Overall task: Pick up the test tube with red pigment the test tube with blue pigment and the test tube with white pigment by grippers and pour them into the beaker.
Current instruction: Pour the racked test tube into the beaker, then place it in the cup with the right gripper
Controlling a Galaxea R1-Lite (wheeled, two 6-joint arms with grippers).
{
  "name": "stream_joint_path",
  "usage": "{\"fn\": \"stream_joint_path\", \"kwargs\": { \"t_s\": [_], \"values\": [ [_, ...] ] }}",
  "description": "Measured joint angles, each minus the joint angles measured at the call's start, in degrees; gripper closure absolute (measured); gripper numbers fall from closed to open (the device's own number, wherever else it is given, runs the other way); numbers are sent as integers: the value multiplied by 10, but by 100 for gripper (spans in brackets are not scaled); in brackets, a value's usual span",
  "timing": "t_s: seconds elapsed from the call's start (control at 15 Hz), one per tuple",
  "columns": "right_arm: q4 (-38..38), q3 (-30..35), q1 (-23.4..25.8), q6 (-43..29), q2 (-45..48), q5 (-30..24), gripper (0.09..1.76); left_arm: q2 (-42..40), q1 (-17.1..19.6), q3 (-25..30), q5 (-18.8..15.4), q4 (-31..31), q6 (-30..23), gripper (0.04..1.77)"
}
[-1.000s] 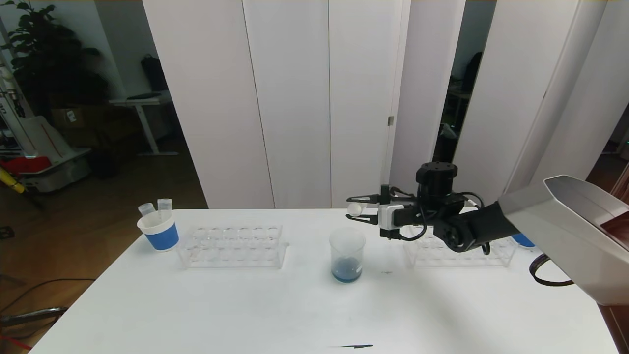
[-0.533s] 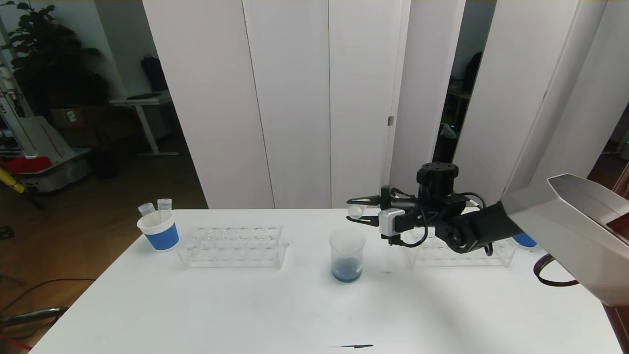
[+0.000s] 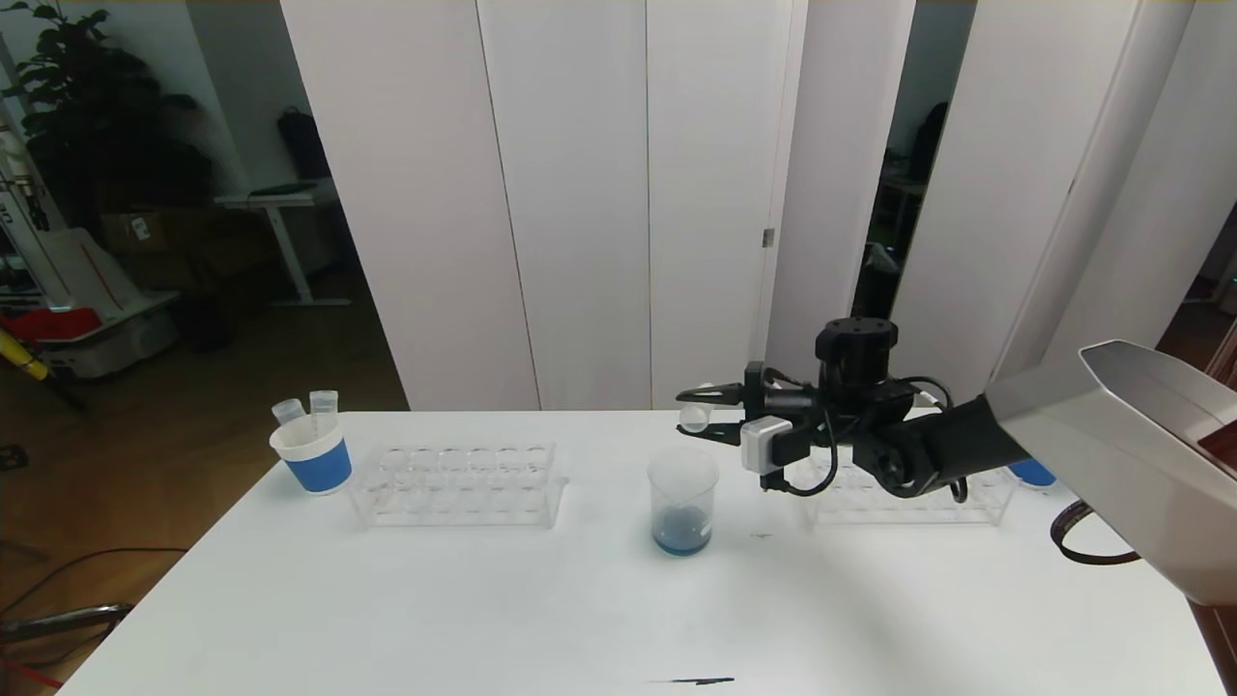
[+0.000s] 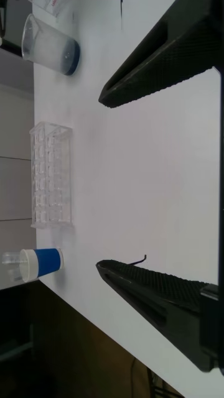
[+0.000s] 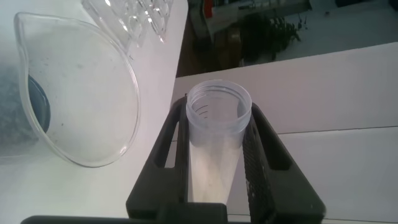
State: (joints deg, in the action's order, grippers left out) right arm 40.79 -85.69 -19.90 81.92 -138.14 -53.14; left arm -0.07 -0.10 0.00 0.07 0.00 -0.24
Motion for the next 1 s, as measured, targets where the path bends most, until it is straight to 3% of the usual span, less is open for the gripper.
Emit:
{"fn": "stream_joint_path", "kwargs": {
  "t_s": [1.0],
  "values": [
    [-33, -2, -12, 92, 13, 25, 127, 0, 0, 0, 0, 0, 0, 6]
  ]
}}
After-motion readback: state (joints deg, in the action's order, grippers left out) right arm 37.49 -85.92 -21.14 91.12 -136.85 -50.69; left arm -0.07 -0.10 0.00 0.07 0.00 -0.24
